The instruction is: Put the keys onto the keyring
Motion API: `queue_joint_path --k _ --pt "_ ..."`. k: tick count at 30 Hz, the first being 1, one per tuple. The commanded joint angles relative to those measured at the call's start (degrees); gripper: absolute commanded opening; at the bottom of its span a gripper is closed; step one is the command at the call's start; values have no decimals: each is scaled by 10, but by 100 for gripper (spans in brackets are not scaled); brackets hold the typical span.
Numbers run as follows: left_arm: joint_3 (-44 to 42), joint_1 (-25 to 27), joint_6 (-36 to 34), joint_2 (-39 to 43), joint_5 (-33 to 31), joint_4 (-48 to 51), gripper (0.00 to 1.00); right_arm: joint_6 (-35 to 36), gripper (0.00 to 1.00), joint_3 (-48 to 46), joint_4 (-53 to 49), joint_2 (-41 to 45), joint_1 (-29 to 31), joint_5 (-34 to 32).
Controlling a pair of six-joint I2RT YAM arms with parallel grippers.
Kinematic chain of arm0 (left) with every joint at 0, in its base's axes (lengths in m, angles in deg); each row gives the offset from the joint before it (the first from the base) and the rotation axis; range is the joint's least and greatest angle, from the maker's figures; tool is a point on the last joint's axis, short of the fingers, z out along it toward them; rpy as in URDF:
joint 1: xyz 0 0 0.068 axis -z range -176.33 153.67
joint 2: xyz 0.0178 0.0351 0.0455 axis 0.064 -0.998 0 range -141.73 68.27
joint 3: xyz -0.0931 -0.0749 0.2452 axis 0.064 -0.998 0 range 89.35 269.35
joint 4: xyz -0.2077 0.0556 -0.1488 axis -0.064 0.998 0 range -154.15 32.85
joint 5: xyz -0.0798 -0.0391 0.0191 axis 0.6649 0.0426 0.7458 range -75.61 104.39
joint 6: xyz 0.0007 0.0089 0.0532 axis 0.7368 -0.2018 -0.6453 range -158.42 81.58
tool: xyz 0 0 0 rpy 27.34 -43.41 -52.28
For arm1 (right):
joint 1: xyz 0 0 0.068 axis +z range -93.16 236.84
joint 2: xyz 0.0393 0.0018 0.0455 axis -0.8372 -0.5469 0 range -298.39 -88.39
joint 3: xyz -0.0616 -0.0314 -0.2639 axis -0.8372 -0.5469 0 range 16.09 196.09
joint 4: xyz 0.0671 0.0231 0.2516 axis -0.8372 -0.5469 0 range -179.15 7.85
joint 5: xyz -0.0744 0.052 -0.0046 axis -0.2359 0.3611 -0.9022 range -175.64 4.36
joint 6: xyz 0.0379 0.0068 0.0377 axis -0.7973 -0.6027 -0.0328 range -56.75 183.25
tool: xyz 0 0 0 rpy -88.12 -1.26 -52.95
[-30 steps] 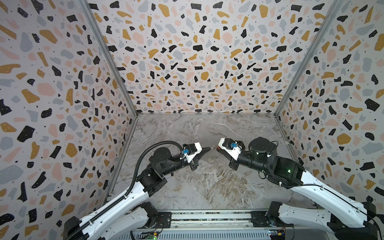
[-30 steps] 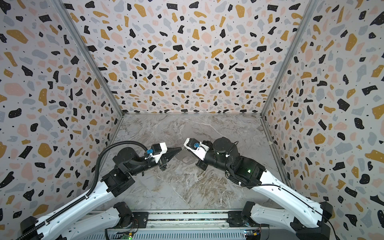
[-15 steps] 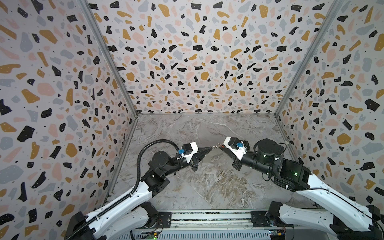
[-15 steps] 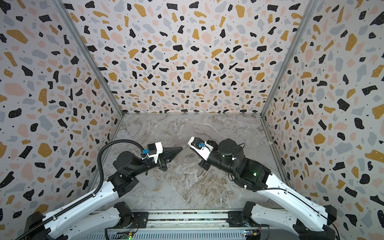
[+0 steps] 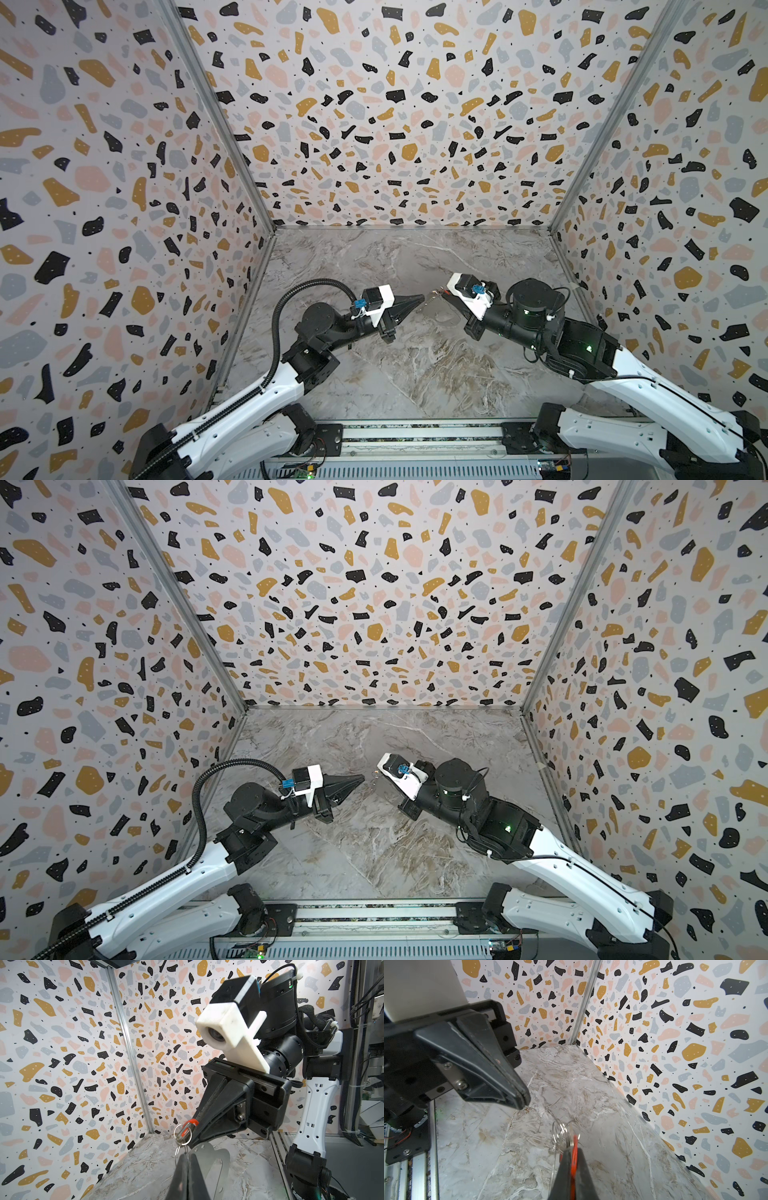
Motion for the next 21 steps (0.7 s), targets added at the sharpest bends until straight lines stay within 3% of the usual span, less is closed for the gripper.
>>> queue_joint_path --k 1,3,5,7,15,21 --pt "4 -4 4 3 -3 -18 0 -5 0 20 8 8 1 -9" --pt "1 -4 4 5 -11 -10 4 -5 0 23 9 5 0 -12" --pt "-8 -3 7 9 -31 -1 23 -5 0 29 10 2 0 -17" --pt "-23 -3 16 16 -51 -1 31 -8 0 36 14 0 0 -22" --pt "-144 5 89 72 -167 -118 48 -21 0 49 54 -9 1 -40" --pt "-217 37 120 101 -256 -208 51 -38 0 58 93 -28 3 -62"
